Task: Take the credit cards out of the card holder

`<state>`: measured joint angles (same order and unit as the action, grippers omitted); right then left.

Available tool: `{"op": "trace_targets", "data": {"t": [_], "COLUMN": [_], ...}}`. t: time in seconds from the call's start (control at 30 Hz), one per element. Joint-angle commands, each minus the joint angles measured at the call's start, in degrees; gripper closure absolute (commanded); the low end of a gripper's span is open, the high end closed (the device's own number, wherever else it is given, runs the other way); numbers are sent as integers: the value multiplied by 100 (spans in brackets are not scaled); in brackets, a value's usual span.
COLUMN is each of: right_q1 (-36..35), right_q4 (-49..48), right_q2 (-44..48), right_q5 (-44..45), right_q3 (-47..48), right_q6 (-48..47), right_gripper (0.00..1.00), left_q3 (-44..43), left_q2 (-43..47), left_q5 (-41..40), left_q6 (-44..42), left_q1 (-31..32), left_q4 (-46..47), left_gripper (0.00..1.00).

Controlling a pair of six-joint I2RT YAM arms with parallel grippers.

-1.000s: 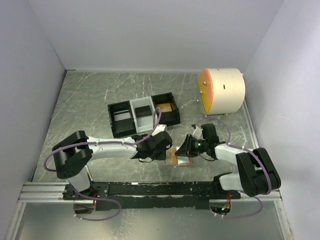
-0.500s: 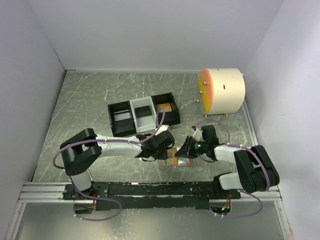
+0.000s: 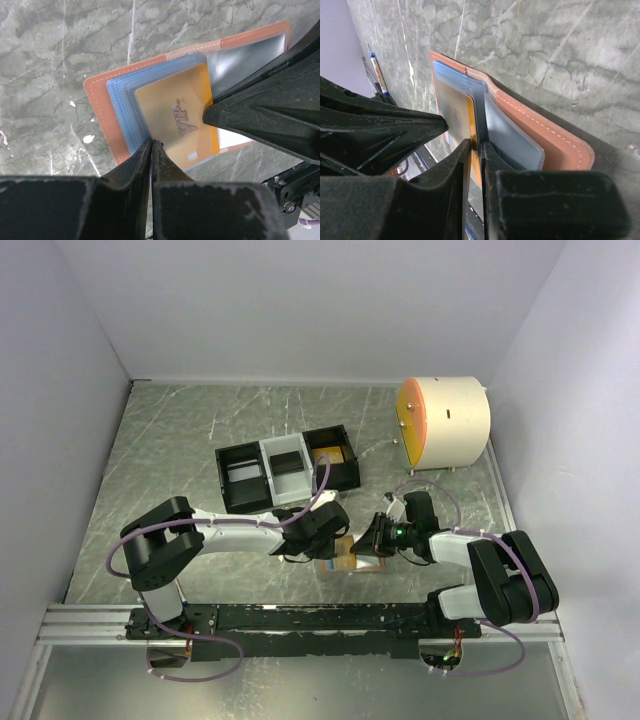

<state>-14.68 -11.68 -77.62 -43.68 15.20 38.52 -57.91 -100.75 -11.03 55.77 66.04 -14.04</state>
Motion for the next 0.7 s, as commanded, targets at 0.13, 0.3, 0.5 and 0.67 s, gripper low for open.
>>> {"op": "trace_targets", "data": {"t": [0.13, 0.3, 0.5, 0.67], "right_q1": [-8, 21, 44, 83], "right_q4": [645, 1113, 1461, 1538], "right_q2": [289, 622, 801, 892], "right_q5": [288, 930, 1206, 1172], "right_q3": [250, 334, 353, 362], "right_q6": [-185, -176, -229, -320], "right_gripper": [100, 100, 100, 100], "left_q3": [92, 182, 200, 237], "left_q2": [-349, -387, -471, -475], "left_q5": [-103, -212, -248, -312], "left_q6": [188, 280, 293, 323], "left_q1": [-12, -6, -12, -12], "left_q4": [-423, -441, -448, -522], "left_gripper": [86, 87, 87, 87]}}
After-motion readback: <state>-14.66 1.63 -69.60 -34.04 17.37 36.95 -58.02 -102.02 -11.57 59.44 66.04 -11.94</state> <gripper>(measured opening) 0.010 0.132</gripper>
